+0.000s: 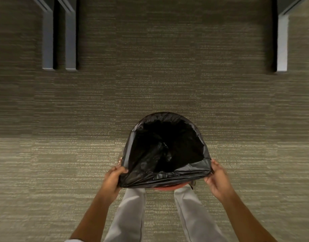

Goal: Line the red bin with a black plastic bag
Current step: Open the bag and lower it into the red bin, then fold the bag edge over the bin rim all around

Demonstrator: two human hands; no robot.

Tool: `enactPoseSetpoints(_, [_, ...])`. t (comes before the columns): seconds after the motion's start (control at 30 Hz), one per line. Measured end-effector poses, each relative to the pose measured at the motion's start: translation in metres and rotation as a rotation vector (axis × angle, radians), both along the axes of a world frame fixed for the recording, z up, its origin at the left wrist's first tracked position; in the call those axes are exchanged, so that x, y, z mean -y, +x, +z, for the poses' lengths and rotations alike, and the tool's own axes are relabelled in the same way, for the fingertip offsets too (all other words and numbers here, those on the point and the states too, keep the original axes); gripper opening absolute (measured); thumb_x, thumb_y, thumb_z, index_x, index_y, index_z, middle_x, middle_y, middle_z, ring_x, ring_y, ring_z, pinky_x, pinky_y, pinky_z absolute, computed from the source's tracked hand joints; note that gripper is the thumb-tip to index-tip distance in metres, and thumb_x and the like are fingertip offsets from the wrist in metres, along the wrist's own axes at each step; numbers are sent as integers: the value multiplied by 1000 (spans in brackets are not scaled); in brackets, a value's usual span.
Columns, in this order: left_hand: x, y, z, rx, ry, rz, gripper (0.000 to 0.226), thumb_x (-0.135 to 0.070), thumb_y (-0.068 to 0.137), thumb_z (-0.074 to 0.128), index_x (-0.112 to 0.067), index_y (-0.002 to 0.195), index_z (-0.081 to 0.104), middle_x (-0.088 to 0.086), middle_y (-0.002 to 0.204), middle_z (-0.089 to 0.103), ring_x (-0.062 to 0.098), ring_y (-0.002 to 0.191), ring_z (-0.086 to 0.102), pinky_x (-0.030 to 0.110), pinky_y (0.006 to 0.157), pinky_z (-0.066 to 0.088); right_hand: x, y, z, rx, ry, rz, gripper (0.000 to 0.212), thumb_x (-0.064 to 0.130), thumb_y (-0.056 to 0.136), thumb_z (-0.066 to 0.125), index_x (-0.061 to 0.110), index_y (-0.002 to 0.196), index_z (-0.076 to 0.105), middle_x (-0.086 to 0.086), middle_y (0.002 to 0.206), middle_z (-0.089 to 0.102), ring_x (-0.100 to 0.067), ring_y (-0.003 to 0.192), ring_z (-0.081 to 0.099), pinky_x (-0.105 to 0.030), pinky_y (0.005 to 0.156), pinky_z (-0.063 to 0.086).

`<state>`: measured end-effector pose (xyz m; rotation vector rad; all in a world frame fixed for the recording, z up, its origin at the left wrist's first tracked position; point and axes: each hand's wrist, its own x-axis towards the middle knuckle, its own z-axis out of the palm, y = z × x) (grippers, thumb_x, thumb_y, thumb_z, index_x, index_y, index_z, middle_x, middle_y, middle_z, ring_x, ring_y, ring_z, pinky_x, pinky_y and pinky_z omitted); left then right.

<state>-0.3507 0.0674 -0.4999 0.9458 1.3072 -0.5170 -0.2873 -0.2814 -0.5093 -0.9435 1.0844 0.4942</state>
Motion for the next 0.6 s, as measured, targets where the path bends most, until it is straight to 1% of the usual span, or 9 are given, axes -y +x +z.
enactPoseSetpoints(0.07, [1,0,-1,-16,0,-26,13,7,81,63,-3,88,59,18,87,67,28,75,66,31,58,57,-3,-2,4,12,58,48,26,18,102,47,3,112,66,-18,106,73,-27,92,73,-36,76,63])
enactPoseSetpoints(0.1, [1,-1,-1,-12,-3,-23,16,7,81,65,1,95,62,21,92,68,31,80,67,32,62,59,-4,-3,5,13,48,76,21,17,99,53,5,109,67,-17,102,73,-26,88,73,-35,72,63])
enactPoseSetpoints(0.13, [1,-1,-1,-3,-12,-11,20,7,81,65,3,100,63,23,97,69,34,85,68,34,66,60,-4,-4,5,15,22,109,14,11,95,58,7,106,66,-15,98,72,-25,84,72,-34,68,62])
enactPoseSetpoints(0.2, [2,-2,0,25,-36,29,19,8,83,64,4,102,64,24,100,71,34,89,69,36,71,61,-5,-7,4,9,-52,188,25,-5,88,62,6,111,63,-12,94,73,-25,83,72,-32,65,61])
enactPoseSetpoints(0.27, [2,-4,-1,45,-73,84,18,9,84,62,2,100,64,22,99,72,31,86,71,35,70,62,-7,-9,2,-9,-118,241,35,-15,85,59,4,115,60,-11,93,75,-24,83,73,-29,63,60])
enactPoseSetpoints(0.33, [1,-7,-2,41,-124,125,20,11,84,57,0,101,61,21,101,70,30,87,70,37,70,61,-7,-12,0,-59,-177,296,39,-18,84,56,4,115,59,-12,95,75,-22,83,72,-26,61,59])
enactPoseSetpoints(0.4, [2,-11,-4,25,-168,134,21,12,82,48,-2,95,58,20,98,65,29,83,65,38,71,55,-5,-15,-4,-113,-223,413,41,-18,82,59,9,113,58,-12,96,76,-22,84,73,-27,63,58])
enactPoseSetpoints(0.53, [8,-17,-6,-36,-170,106,32,13,76,37,-4,69,63,13,72,67,22,61,63,29,49,55,0,-21,-11,-152,-219,555,48,-23,76,62,11,110,58,-9,91,78,-24,84,75,-33,66,59])
enactPoseSetpoints(0.6, [9,-20,-8,-27,-178,119,37,13,72,35,-7,60,64,10,66,67,20,58,62,27,47,53,3,-22,-12,-144,-202,585,52,-25,73,62,11,111,58,-9,89,78,-26,85,75,-36,67,59])
